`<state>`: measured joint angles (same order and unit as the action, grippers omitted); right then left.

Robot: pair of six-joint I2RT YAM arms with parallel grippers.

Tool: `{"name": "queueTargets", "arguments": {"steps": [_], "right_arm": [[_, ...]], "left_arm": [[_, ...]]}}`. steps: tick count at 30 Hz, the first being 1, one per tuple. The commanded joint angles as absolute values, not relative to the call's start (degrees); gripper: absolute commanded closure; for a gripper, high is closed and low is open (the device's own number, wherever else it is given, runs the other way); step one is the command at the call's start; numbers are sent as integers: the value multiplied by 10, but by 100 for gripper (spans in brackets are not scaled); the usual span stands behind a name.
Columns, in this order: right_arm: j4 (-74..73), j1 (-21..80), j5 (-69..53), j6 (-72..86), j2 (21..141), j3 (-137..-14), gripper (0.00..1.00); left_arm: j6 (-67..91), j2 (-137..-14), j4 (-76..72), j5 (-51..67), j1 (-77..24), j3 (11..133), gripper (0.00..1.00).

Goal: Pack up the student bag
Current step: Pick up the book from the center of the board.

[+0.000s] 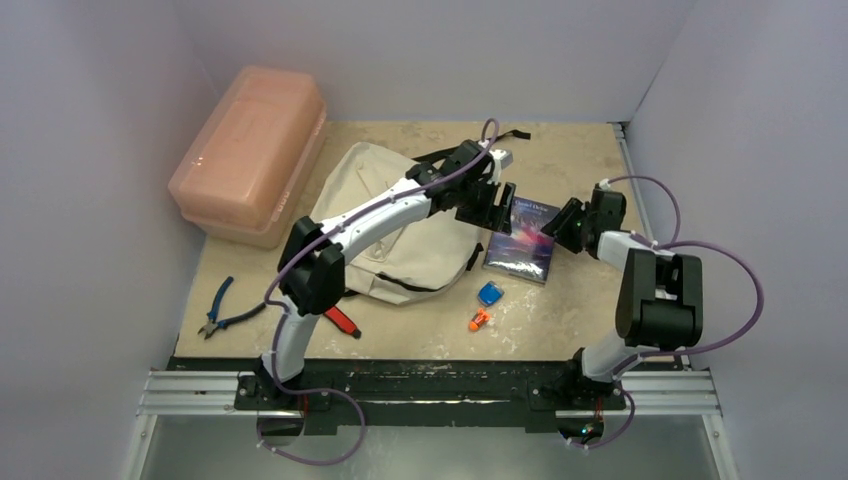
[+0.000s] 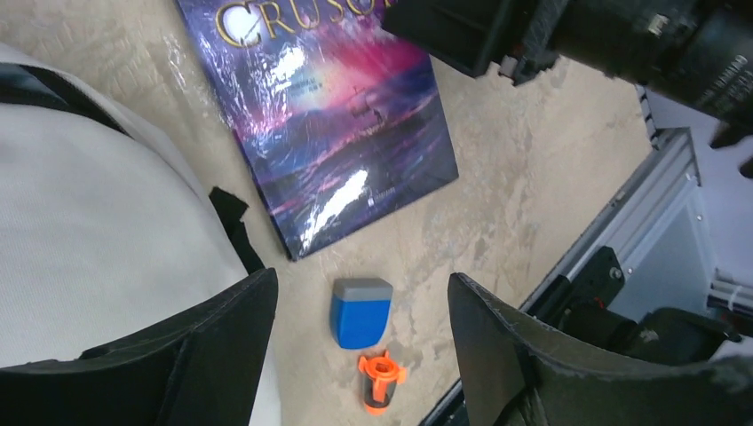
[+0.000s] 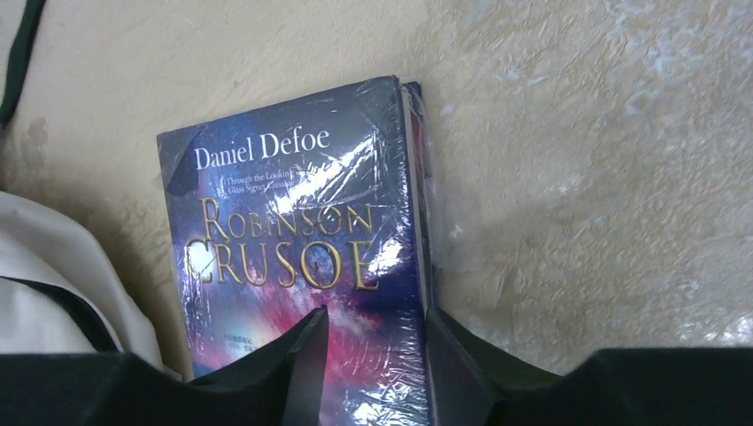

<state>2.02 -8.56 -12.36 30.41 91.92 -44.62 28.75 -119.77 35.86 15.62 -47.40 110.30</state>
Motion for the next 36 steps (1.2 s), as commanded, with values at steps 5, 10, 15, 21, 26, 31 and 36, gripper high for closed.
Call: {"name": "queueTargets", "arguments": {"steps": [5, 10, 15, 21, 26, 31, 36], "right_arm": [[79, -85, -207, 322, 880, -413, 66], [129, -85, -273, 329, 896, -413, 70], [173, -84, -340, 345, 917, -412, 72], [185, -84, -388, 372, 895, -406, 75], [183, -83, -418, 406, 869, -398, 75], [175, -80, -430, 436, 842, -388, 75], [155, -80, -422, 448, 826, -387, 75]], "left_arm": [[260, -1263, 399, 119, -475, 1189, 31], [257, -1245, 402, 115, -475, 1171, 31], [245, -1218, 407, 98, -476, 1153, 31], [203, -1214, 409, 52, -492, 1152, 29], [173, -1213, 415, 3, -520, 1159, 26], [161, -1208, 416, -47, -552, 1157, 23], [153, -1189, 398, -102, -589, 1126, 22]]}}
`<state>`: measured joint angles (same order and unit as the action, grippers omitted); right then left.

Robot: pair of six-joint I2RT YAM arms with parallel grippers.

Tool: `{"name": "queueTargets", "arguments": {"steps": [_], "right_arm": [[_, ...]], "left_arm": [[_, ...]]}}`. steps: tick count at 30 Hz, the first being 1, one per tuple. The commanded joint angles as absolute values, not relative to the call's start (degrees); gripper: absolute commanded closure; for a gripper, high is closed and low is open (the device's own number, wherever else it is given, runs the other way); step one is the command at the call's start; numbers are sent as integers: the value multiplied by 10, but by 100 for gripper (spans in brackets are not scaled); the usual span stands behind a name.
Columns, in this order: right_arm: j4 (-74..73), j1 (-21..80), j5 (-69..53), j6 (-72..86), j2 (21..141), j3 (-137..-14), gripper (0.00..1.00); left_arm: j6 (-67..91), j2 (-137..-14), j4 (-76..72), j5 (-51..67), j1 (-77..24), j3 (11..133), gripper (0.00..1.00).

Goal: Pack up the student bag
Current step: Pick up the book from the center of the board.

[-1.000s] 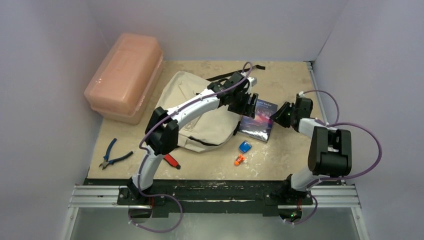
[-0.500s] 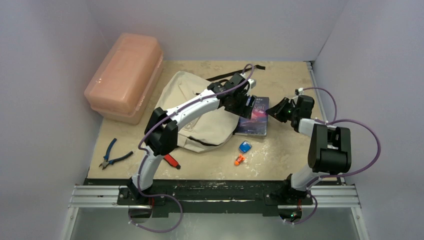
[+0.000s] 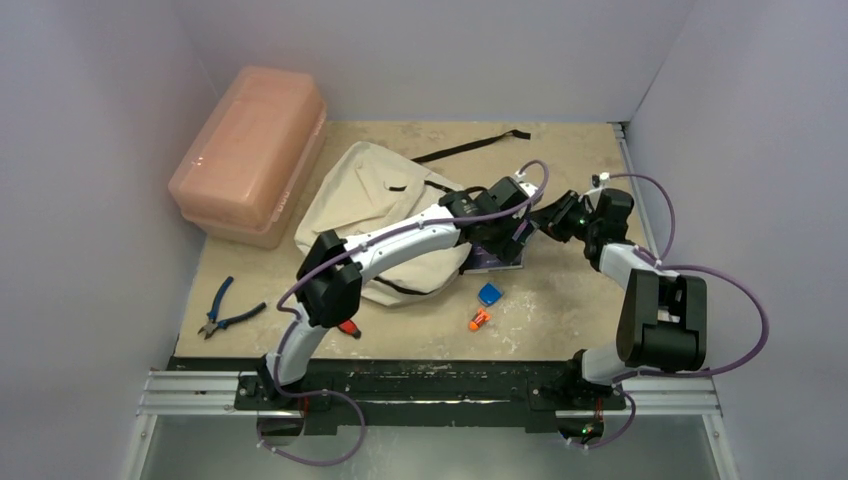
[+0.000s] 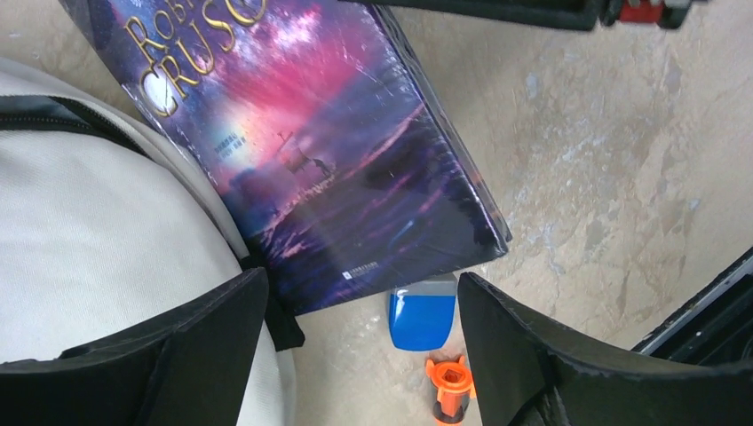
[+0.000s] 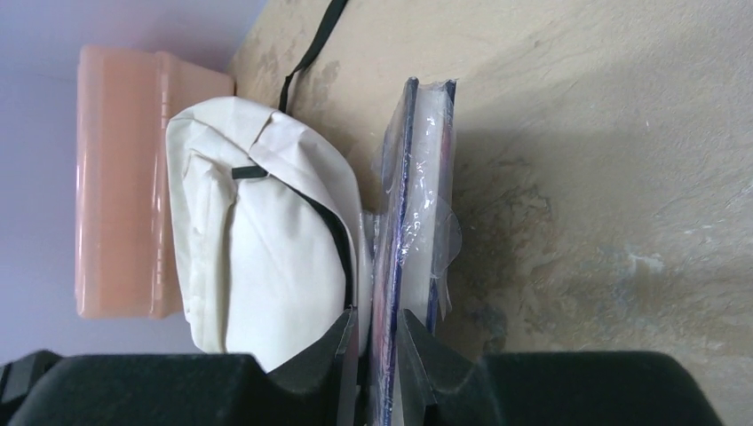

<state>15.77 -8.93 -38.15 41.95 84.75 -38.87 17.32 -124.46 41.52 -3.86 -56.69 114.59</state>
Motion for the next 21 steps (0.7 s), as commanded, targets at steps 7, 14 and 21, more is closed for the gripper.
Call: {"name": "queueTargets", "arguments": {"steps": [7, 14, 21], "right_arm": [[154, -76, -423, 462, 834, -392, 75], [148, -70, -426, 467, 830, -400, 75], [137, -62, -424, 470, 819, -402, 75]], "left_arm": [[144, -1152, 319, -129, -631, 1056, 13], [119, -1195, 312, -198, -667, 1081, 10], [71, -1238, 276, -284, -681, 1090, 11]]}}
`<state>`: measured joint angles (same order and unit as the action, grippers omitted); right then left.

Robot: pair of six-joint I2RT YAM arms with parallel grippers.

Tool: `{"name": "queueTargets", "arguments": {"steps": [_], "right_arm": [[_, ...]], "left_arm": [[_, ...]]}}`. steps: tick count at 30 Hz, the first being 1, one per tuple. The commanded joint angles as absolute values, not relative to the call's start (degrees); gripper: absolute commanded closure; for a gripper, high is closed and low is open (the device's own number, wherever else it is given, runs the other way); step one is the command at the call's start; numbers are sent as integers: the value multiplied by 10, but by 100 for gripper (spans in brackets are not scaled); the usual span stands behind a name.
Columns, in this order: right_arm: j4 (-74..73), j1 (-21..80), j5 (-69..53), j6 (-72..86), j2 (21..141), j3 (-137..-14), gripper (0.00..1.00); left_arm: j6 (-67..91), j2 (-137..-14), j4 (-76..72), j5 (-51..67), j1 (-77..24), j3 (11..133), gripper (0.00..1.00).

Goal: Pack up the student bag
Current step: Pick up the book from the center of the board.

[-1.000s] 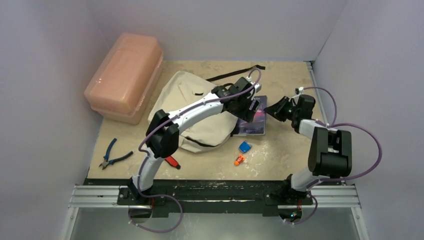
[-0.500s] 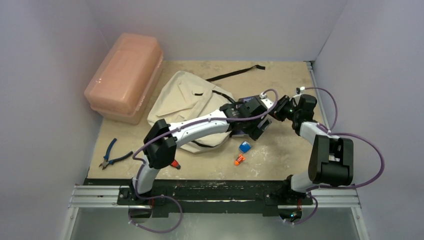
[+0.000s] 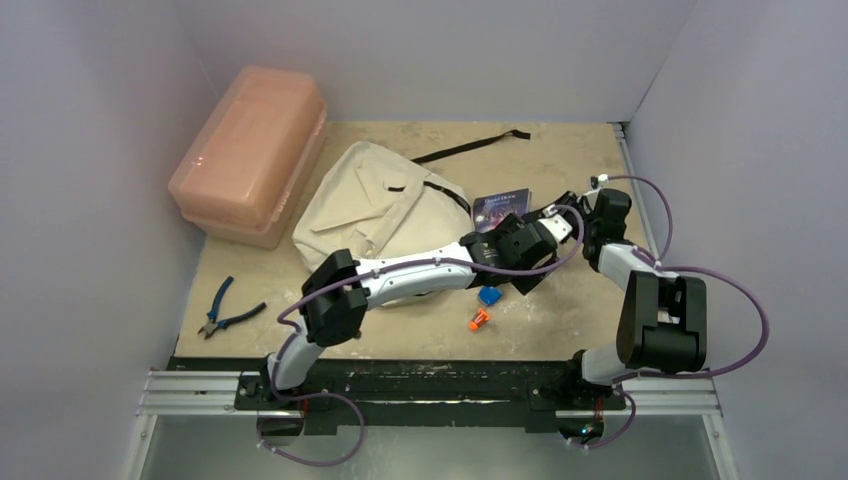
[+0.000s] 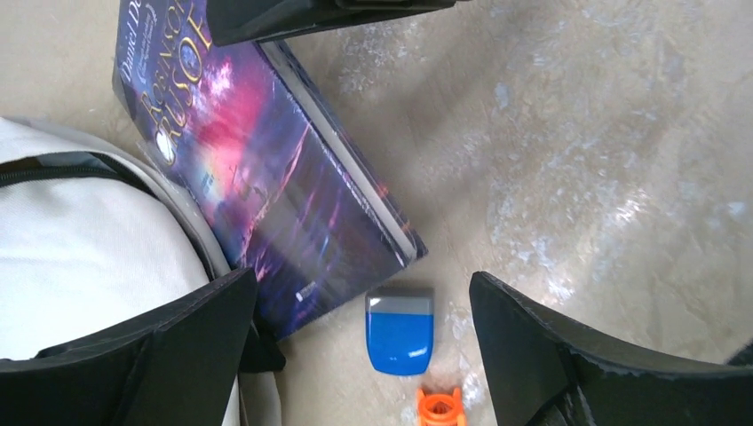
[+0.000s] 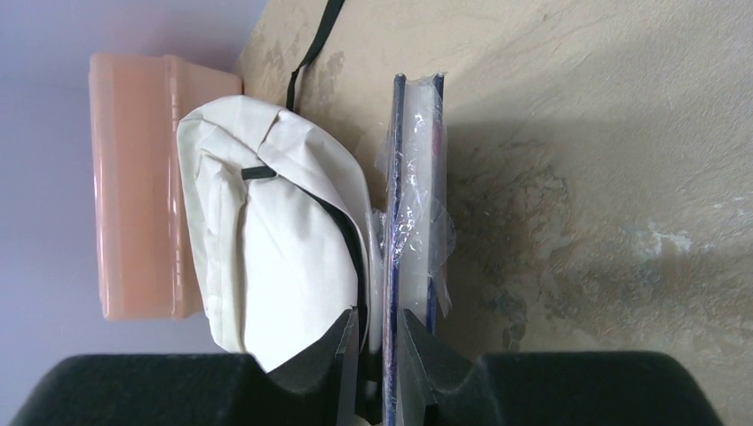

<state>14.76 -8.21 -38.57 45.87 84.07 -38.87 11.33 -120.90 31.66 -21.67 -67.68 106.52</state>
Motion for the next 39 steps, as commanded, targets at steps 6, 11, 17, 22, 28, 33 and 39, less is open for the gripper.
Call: {"name": "queueTargets", "arguments": {"steps": [6, 11, 17, 22, 28, 33, 39], "right_arm": [[121, -58, -422, 469, 811, -408, 74], [104, -57, -417, 463, 805, -409, 74], [80, -56, -401, 449, 794, -421, 70], [-34, -56, -325, 378, 754, -477, 50], [-131, -56, -228, 329, 687, -539, 29], [-137, -56, -193, 333, 606, -555, 17], [-211, -56, -165, 281, 583, -621, 13]], "left_arm": [[51, -1278, 267, -312, -684, 1110, 11], [-4, -1307, 251, -413, -689, 1139, 23], [-31, -1295, 245, -440, -697, 1139, 63], [-17, -1270, 265, -430, -700, 1143, 87], [-5, -1249, 294, -423, -700, 1174, 100], [9, -1209, 328, -397, -695, 1221, 100], [167, -1112, 443, -177, -634, 1246, 100]]}}
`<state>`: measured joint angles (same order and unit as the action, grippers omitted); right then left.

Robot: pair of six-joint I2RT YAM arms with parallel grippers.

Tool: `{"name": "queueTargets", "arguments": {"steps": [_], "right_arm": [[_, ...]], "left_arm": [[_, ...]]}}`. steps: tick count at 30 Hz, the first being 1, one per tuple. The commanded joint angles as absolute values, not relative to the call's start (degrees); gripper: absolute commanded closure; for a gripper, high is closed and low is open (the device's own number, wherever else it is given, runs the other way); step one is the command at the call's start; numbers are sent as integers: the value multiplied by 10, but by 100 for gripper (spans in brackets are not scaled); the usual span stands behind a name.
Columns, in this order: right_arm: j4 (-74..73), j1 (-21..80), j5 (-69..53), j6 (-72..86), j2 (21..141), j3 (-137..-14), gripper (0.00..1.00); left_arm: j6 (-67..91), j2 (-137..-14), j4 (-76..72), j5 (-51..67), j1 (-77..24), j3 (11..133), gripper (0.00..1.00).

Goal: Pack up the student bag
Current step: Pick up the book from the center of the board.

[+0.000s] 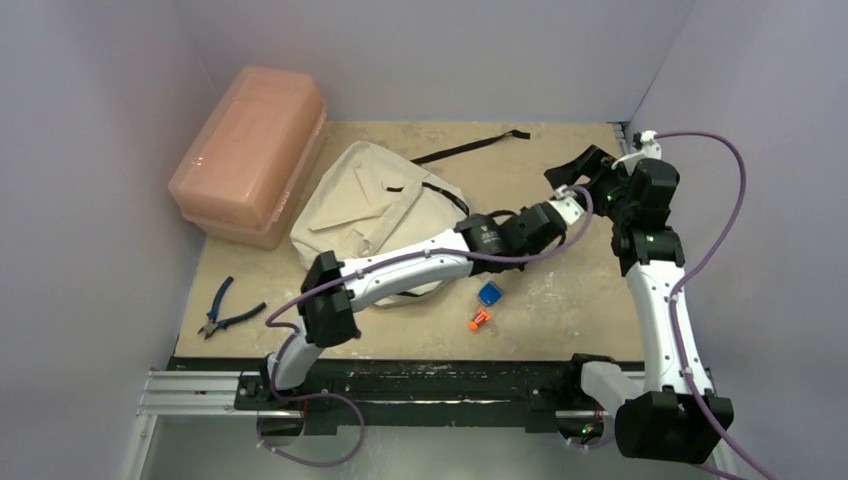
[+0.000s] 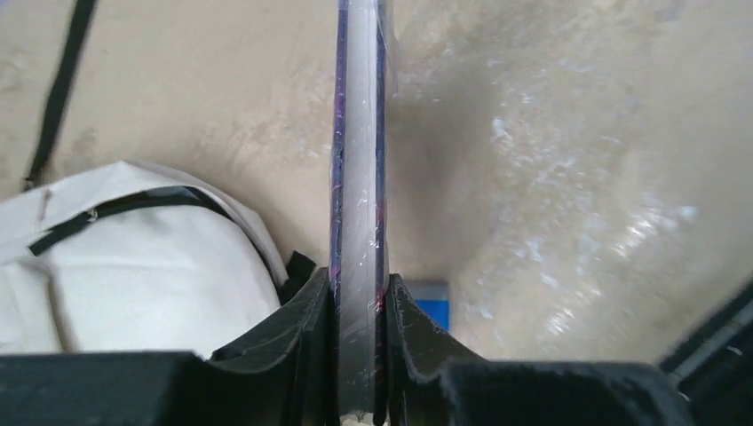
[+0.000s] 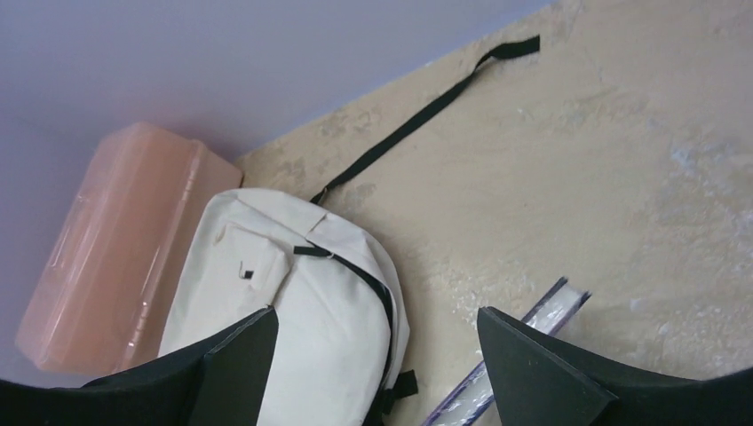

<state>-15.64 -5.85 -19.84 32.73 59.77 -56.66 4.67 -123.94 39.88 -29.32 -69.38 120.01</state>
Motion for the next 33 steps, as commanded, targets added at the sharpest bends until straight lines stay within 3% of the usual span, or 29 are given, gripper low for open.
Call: {"name": "queueTargets", "arguments": {"steps": [1, 7, 11, 16, 19, 22, 33], "right_arm": [[-217, -56, -164, 278, 578, -628, 11], [-207, -56, -209, 282, 571, -647, 1], [-157, -56, -327, 291, 604, -616, 1], [9, -34, -520, 348, 639, -531, 1], [-4, 16, -567, 310, 678, -531, 1], [-32, 51, -575, 277, 698, -527, 1], [130, 133, -687, 373, 686, -430, 1]], "left_arm": [[191, -1091, 451, -134, -617, 1230, 100], [262, -934, 420, 59, -514, 1039, 100], [295, -844, 392, 190, -413, 931, 100], [312, -768, 356, 416, -304, 836, 100], [294, -755, 350, 535, -269, 809, 100], [275, -751, 361, 595, -248, 794, 100], [306, -722, 253, 666, -232, 739, 100]]}}
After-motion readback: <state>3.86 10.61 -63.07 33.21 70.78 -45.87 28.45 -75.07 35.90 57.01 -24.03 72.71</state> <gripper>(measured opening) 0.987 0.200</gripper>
